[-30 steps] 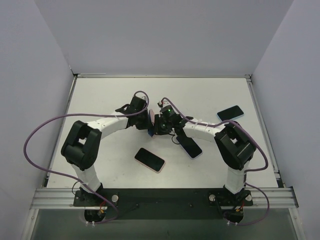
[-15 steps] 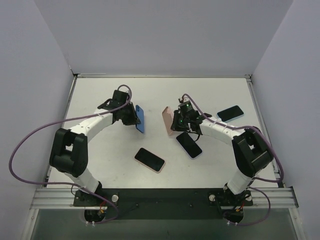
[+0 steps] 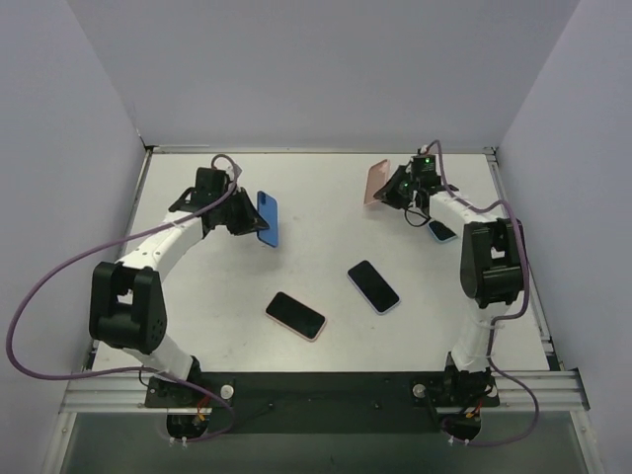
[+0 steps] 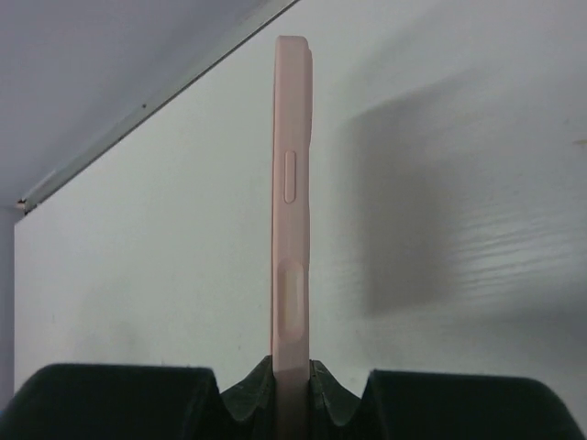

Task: Take the phone out of the phone case
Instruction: Place the phone case at the center of the board, then place the phone at the center of the board, then pick up the phone at the center of the board, then remove the phone case from the phone.

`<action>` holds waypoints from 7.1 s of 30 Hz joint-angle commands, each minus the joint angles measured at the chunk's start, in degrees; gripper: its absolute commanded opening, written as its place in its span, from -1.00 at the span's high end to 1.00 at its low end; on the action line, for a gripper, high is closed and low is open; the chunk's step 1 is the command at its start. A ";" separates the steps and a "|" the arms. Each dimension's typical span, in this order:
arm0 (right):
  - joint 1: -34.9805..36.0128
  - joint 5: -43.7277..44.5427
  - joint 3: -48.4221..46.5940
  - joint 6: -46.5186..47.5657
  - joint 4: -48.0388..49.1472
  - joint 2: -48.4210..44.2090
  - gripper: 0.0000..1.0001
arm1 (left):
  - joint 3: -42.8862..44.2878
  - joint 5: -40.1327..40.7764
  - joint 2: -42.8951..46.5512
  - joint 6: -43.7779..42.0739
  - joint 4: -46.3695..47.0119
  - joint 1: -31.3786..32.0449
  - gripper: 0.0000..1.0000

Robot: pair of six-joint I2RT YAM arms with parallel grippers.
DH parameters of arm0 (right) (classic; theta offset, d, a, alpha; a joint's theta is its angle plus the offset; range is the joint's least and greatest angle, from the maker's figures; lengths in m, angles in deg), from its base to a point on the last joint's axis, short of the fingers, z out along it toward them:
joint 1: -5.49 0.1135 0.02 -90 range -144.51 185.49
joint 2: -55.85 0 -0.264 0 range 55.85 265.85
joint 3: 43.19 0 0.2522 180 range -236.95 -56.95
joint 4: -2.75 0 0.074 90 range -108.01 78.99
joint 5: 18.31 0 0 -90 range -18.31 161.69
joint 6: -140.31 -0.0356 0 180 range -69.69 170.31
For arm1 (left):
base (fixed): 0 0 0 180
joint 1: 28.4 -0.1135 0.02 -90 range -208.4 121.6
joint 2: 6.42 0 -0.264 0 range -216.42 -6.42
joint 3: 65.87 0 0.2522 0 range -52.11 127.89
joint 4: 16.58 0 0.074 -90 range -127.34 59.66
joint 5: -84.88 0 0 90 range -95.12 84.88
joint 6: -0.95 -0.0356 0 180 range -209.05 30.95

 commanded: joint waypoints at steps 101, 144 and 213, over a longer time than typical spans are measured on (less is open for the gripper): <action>25.45 -3.39 23.15 6.73 -19.39 -22.10 0.76 | -3.73 -21.08 -23.80 19.68 28.37 18.11 -0.77; 10.77 -19.09 25.60 -9.14 -3.43 -41.80 -0.29 | -15.06 -21.70 -14.92 68.26 102.87 8.71 1.00; 11.56 13.22 9.97 -90.91 87.74 -9.28 1.00 | -7.85 -14.23 2.12 62.66 118.37 8.71 1.00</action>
